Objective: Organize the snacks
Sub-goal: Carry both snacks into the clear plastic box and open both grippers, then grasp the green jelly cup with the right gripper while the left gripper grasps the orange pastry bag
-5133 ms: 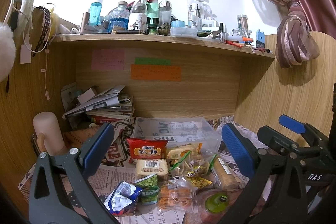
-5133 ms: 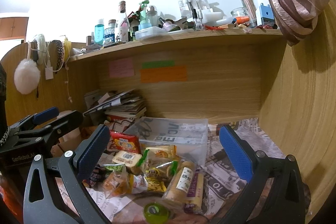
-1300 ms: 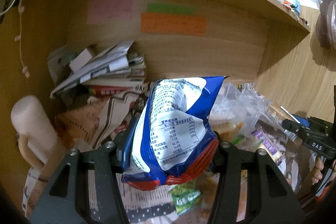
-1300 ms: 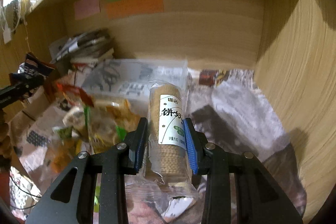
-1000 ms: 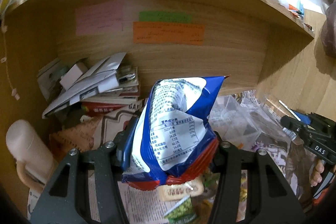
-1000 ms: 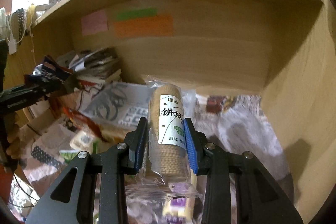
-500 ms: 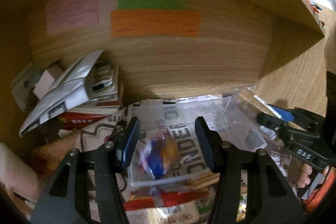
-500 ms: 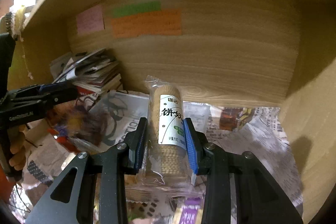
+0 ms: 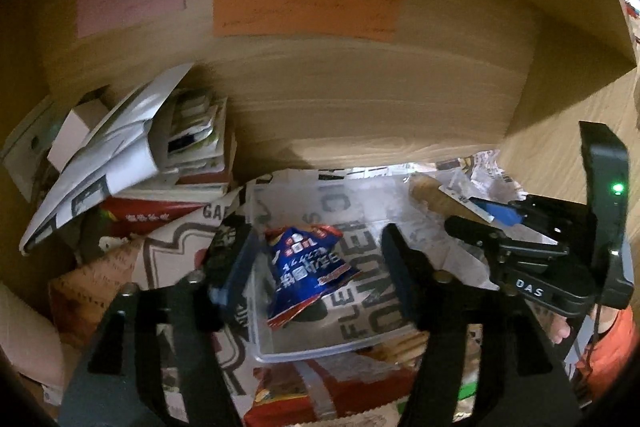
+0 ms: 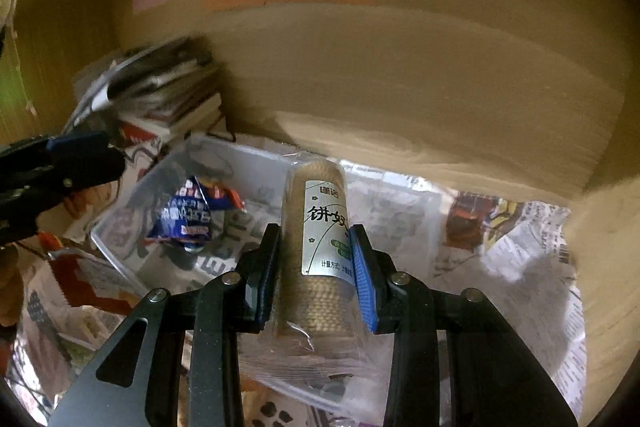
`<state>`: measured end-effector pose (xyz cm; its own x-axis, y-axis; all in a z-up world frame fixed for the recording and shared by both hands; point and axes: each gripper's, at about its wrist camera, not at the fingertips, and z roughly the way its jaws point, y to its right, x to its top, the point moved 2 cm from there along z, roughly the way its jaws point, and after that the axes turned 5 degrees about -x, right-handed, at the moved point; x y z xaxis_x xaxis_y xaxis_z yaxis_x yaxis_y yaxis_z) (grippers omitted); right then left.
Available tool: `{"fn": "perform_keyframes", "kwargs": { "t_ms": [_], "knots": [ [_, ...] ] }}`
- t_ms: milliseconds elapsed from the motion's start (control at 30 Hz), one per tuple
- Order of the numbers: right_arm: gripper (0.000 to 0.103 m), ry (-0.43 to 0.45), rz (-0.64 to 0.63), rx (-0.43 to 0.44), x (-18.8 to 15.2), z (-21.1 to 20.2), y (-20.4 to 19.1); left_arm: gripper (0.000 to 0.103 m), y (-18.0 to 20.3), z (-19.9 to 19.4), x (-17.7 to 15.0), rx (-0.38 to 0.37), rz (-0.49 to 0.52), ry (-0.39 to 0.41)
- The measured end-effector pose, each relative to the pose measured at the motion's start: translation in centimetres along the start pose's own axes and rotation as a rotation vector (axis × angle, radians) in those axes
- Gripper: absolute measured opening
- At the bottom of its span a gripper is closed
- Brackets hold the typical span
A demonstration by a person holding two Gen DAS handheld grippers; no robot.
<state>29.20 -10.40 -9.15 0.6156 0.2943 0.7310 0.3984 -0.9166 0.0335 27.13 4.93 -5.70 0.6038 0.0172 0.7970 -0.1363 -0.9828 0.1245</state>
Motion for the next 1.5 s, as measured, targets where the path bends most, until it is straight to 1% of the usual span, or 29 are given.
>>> {"fn": "perform_keyframes", "kwargs": {
  "t_ms": [100,167,333,467,600,733,900,1067,1200,1333,1433,1500],
  "knots": [
    [0.031,-0.036,-0.005,0.009,-0.5,1.0,-0.1,0.077,-0.4,-0.4,-0.5,0.007,-0.006,0.002],
    [0.031,-0.045,-0.009,0.004,-0.7,1.3,-0.2,0.084,-0.5,-0.7,-0.8,0.010,-0.010,0.002],
    [0.031,-0.032,0.014,-0.007,-0.5,0.6,0.3,0.090,-0.6,-2.0,-1.4,0.011,-0.009,0.001],
    [0.032,-0.003,0.033,-0.011,-0.5,-1.3,0.7,0.095,-0.5,-3.6,-1.8,0.008,-0.015,0.016],
    [0.038,0.052,0.038,-0.021,-1.1,-4.5,0.5,0.096,-0.2,-5.1,-2.6,0.013,-0.009,0.020],
    [0.043,0.104,0.043,-0.021,-2.4,-7.7,0.1,0.097,0.1,-6.7,-4.3,0.014,-0.006,0.009],
    [0.045,0.136,0.063,-0.002,-4.8,-10.6,-0.7,0.100,1.0,-8.8,-7.0,0.012,-0.008,0.006],
    [0.045,0.140,0.062,0.002,-7.4,-12.7,-2.0,0.100,2.7,-10.5,-10.1,-0.017,-0.003,-0.017],
    [0.045,0.131,0.066,0.018,-9.4,-13.6,-2.8,0.100,4.1,-11.6,-12.3,-0.017,0.009,-0.021],
    [0.045,0.115,0.078,0.038,-11.3,-13.9,-3.4,0.100,5.5,-12.3,-14.1,-0.031,0.012,-0.023],
    [0.045,0.096,0.094,0.060,-12.6,-13.8,-3.8,0.100,6.6,-12.5,-15.2,-0.059,0.009,-0.031],
    [0.045,0.087,0.094,0.058,-13.4,-13.8,-4.2,0.101,7.3,-12.4,-16.0,-0.077,0.006,-0.035]
  ]
}}
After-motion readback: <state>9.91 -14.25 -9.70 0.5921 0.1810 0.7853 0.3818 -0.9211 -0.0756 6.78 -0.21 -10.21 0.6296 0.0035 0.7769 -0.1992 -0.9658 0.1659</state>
